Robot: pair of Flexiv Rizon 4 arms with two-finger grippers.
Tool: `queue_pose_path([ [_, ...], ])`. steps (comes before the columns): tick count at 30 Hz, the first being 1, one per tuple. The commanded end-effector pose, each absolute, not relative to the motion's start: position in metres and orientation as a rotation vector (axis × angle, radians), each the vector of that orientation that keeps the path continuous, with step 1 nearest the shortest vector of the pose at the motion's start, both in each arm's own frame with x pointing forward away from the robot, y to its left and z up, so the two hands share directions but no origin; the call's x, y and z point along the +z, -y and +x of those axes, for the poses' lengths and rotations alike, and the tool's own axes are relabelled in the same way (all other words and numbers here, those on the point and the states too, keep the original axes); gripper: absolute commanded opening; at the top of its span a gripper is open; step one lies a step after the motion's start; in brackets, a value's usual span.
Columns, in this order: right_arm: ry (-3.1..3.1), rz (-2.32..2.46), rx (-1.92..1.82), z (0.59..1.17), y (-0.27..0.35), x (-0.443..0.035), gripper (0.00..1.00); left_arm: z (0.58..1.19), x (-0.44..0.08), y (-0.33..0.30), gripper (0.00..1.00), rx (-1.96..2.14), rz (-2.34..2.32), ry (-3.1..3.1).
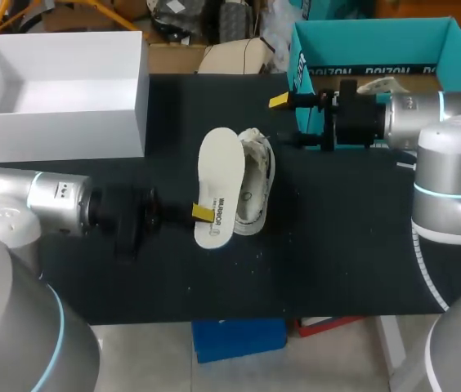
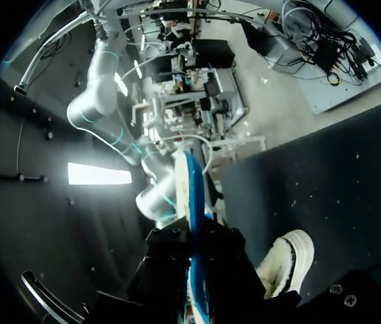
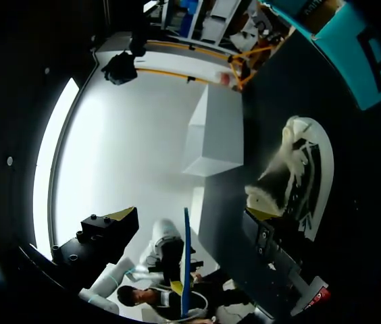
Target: Take the shoe out of the shoebox, open the shoe tongue, remove and reinsert the insole, then place the shoe into the shoebox
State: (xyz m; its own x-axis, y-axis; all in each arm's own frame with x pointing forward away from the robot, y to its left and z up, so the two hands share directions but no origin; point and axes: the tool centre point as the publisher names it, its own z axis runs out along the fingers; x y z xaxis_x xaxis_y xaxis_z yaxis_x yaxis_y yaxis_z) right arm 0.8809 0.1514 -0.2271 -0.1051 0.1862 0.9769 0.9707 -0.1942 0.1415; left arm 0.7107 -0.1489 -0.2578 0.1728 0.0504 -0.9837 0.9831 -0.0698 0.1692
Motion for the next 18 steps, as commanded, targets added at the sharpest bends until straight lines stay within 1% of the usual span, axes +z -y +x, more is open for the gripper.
queue_pose_path([
  [1,1.330,-1.439,-1.371,0.881,-0.153,-0.228,1.00,0.740,-0.264,0.158,0.00,-1.115,1.385,-1.089],
  [11,1.330,-1.439,-1.371,0.881,-0.153,-0.228,1.00,0.795,-0.265,0.166,0.00,-1.078,1.399,-1.132],
  [18,1.330,-1.439,-1.371,0.881,-0.153,-0.228,1.00,0.820,-0.260,0.174,0.00,-1.068,1.407,-1.121],
])
